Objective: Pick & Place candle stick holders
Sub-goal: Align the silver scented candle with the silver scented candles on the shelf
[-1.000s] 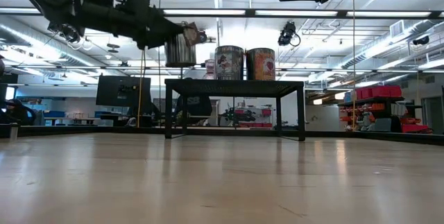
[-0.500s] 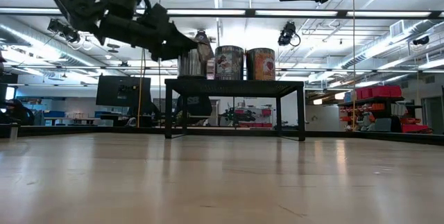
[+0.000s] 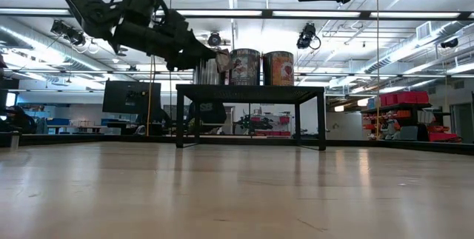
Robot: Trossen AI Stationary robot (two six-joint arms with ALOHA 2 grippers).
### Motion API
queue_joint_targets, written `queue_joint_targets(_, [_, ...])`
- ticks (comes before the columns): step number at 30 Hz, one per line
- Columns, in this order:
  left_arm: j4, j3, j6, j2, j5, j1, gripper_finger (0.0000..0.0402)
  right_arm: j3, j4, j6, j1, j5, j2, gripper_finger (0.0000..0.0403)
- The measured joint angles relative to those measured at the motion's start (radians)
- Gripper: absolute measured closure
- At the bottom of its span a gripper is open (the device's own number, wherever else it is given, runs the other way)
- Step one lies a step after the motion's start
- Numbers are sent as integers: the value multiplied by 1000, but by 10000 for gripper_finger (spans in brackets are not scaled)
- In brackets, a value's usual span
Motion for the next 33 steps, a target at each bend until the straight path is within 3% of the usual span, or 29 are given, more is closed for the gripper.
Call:
queue_joint_targets(8, [2,0,-25,2,-52,-1,61,0,0,0,0,0,0,14])
queue_joint_targets(11, [2,0,-38,2,-85,-1,22,0,0,0,0,0,0,14])
queue_joint_targets(16, [4,0,-40,2,-92,0,69,0,0,0,0,0,0,14])
queue_joint_targets(21, [6,-1,-40,2,-78,-3,68,0,0,0,0,0,0,14])
queue_joint_targets(25, [11,-2,-41,2,-76,-15,19,0,0,0,0,0,0,14])
queue_joint_targets(33, [56,-4,-41,4,-71,-43,51,0,0,0,0,0,0,14])
